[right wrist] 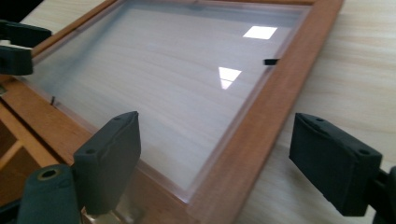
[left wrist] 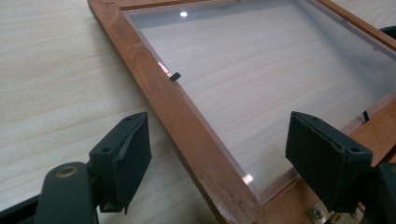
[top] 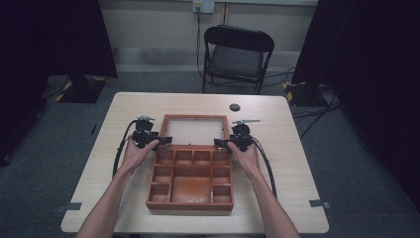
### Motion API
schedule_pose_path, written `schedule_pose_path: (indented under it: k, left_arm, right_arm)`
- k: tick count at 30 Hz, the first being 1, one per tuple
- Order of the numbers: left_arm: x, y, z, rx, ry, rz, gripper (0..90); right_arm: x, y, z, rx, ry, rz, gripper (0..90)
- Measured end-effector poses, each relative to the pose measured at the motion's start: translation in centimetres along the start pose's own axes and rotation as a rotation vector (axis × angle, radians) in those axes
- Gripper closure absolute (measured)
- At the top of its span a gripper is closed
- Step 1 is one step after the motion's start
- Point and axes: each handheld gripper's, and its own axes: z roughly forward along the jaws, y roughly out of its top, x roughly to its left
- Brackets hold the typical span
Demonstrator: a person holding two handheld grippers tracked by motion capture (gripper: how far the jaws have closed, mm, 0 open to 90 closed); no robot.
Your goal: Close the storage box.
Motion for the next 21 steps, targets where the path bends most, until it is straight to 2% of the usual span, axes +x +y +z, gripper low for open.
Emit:
schedule_pose_path:
  k: [4,6,10,12,18,21]
  left_arm:
    - [-0.35,0.05,0.02,-0.005,0.01,0.02,24.4]
    - [-0.15,0.06,0.04,0.001,-0.002,0.004,24.5]
    - [0.15,0.06,0.2,0.005,-0.021,-0.022,23.5]
    - [0.17,0.05,0.2,0.004,-0.022,-0.019,23.4]
    - [0.1,0.15,0.21,0.011,-0.016,-0.012,23.2]
    - [0.2,0.18,0.27,0.014,-0.022,-0.015,22.6]
  right_arm:
    - [-0.02,0.01,0.27,0.001,0.008,0.013,14.0]
    - [-0.02,-0.07,0.3,-0.007,0.007,0.013,13.6]
    - [-0.52,-0.21,0.65,-0.009,0.04,0.058,13.4]
    - [-0.38,-0.26,0.8,-0.012,0.048,0.073,13.0]
    - [-0.43,-0.23,0.82,-0.015,0.051,0.071,13.7]
    - [-0.64,-0.2,0.57,-0.021,0.057,0.079,18.0]
